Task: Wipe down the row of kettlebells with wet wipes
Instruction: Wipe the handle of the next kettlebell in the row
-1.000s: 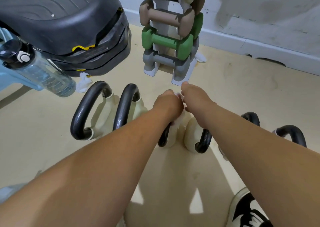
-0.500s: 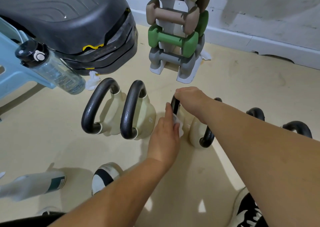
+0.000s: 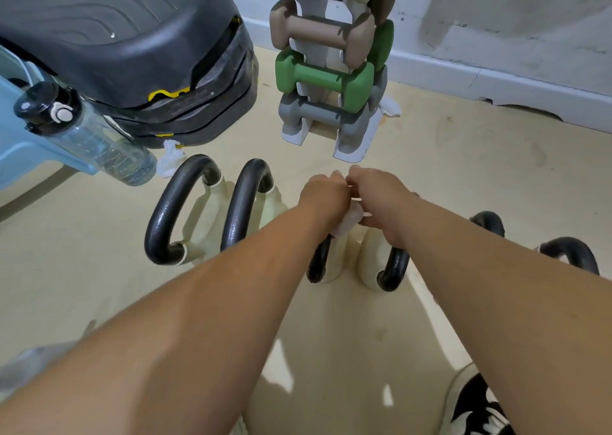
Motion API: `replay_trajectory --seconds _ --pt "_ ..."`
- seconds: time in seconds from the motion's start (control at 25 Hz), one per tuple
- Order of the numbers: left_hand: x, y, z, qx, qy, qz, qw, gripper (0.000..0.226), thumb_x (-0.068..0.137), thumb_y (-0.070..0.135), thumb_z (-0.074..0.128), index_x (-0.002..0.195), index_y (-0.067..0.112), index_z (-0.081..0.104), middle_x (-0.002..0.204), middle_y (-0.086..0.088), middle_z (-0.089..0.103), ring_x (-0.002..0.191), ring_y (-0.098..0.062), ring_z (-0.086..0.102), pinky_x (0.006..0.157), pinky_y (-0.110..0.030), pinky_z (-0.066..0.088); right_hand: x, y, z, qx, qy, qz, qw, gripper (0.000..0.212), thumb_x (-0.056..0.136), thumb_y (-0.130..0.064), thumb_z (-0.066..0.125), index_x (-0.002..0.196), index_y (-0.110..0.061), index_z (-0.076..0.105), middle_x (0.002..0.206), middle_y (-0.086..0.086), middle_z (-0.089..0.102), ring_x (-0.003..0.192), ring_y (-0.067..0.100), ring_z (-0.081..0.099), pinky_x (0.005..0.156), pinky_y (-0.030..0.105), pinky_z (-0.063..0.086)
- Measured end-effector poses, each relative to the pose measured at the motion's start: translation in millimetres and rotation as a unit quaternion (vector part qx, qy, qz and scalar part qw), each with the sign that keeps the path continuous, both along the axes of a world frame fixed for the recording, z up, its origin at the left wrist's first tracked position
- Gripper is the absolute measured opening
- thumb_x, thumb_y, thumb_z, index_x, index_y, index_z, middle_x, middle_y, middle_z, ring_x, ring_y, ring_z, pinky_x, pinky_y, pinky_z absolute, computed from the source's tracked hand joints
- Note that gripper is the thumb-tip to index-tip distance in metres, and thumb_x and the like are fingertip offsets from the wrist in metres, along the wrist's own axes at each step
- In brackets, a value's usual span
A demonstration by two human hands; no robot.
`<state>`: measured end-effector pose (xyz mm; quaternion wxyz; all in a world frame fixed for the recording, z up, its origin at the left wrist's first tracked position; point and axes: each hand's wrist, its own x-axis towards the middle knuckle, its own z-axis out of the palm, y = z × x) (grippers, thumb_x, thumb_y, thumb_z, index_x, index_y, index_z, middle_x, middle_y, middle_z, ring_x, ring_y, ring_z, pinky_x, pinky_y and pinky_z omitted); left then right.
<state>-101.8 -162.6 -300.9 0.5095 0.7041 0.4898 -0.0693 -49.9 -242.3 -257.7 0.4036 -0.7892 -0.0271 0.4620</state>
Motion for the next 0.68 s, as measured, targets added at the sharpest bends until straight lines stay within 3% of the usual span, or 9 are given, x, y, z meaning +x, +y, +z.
replay_trajectory --seconds 0.08,0.2,0.28,0.32,0.36,0.44,0.52,0.6,0.68 --pt "-27 -13 -5 0.096 -0.053 -0.023 0.994 0.045 0.108 0.04 0.031 0.129 0.011 0.058 0.111 -0.007 0.071 0.109 -0.032 0.067 0.081 -0.037 0.048 -6 2 1 0.007 -0.011 0.05 0.999 0.041 0.104 -0.026 0.043 0.133 -0.001 0.057 0.138 0.02 0.058 0.128 0.038 0.055 0.108 0.048 0.045" --pt "-93 -56 -17 0.162 -0.107 -0.044 0.98 0.051 0.108 0.04 0.035 0.158 0.027 0.03 0.134 0.006 0.06 0.116 -0.007 0.057 0.094 -0.016 0.038 -12 3 -2 0.0 -0.049 0.09 0.995 0.04 0.102 -0.022 0.045 0.133 0.002 0.056 0.136 0.021 0.058 0.126 0.037 0.055 0.108 0.05 0.044" --pt "-116 -74 -22 0.14 -0.118 -0.047 0.982 0.058 0.109 0.033 0.038 0.162 0.034 0.015 0.143 0.007 0.051 0.11 0.014 0.042 0.09 0.0 0.029 -11 3 -5 -0.006 -0.062 0.108 0.992 0.042 0.097 -0.019 0.047 0.136 -0.003 0.054 0.121 0.016 0.062 0.11 0.032 0.058 0.099 0.043 0.048" --pt "-122 -78 -25 0.131 -0.113 -0.042 0.984 0.06 0.109 0.032 0.037 0.162 0.038 0.01 0.142 0.007 0.049 0.105 0.019 0.037 0.087 0.0 0.029 -12 2 -6 -0.006 -0.061 0.118 0.991 0.046 0.096 -0.019 0.048 0.142 -0.011 0.052 0.118 0.01 0.06 0.105 0.027 0.056 0.094 0.037 0.047" --pt "-122 -79 -27 0.131 -0.11 -0.043 0.984 0.06 0.109 0.033 0.036 0.162 0.038 0.008 0.142 0.006 0.05 0.105 0.016 0.039 0.088 -0.004 0.031 -13 0 -6 0.002 -0.061 0.122 0.991 0.051 0.096 -0.019 0.048 0.147 -0.021 0.048 0.125 0.003 0.058 0.108 0.022 0.054 0.094 0.033 0.044" --pt "-108 -68 -18 0.155 -0.114 -0.043 0.98 0.056 0.109 0.038 0.031 0.162 0.032 0.015 0.141 0.001 0.057 0.115 -0.007 0.056 0.092 -0.023 0.043 -12 -1 -6 0.026 -0.065 0.115 0.991 0.052 0.098 -0.02 0.049 0.149 -0.03 0.045 0.142 -0.003 0.052 0.115 0.018 0.051 0.096 0.028 0.04" --pt "-79 -43 -12 0.153 -0.081 -0.045 0.984 0.046 0.11 0.037 0.027 0.149 0.019 0.043 0.125 -0.01 0.067 0.115 -0.032 0.063 0.089 -0.037 0.049 -10 2 -5 0.02 -0.062 0.115 0.991 0.04 0.1 -0.019 0.048 0.139 -0.023 0.057 0.135 -0.001 0.055 0.117 0.02 0.051 0.103 0.032 0.043" --pt "-42 -14 -10 0.062 -0.04 -0.047 0.996 0.042 0.111 0.029 0.028 0.123 0.004 0.06 0.111 -0.016 0.069 0.109 -0.037 0.065 0.089 -0.041 0.051 -5 7 -4 -0.008 -0.07 0.158 0.985 0.019 0.104 -0.016 0.042 0.112 -0.014 0.058 0.117 0.006 0.051 0.111 0.026 0.049 0.109 0.042 0.041" --pt "-17 7 -11 -0.094 -0.027 0.019 0.995 0.048 0.109 0.034 0.034 0.126 0.0 0.063 0.109 -0.015 0.07 0.106 -0.033 0.067 0.092 -0.038 0.053 -4 12 2 -0.015 -0.064 0.139 0.988 0.014 0.107 -0.018 0.035 0.106 -0.01 0.047 0.112 0.011 0.046 0.104 0.024 0.044 0.11 0.048 0.039"
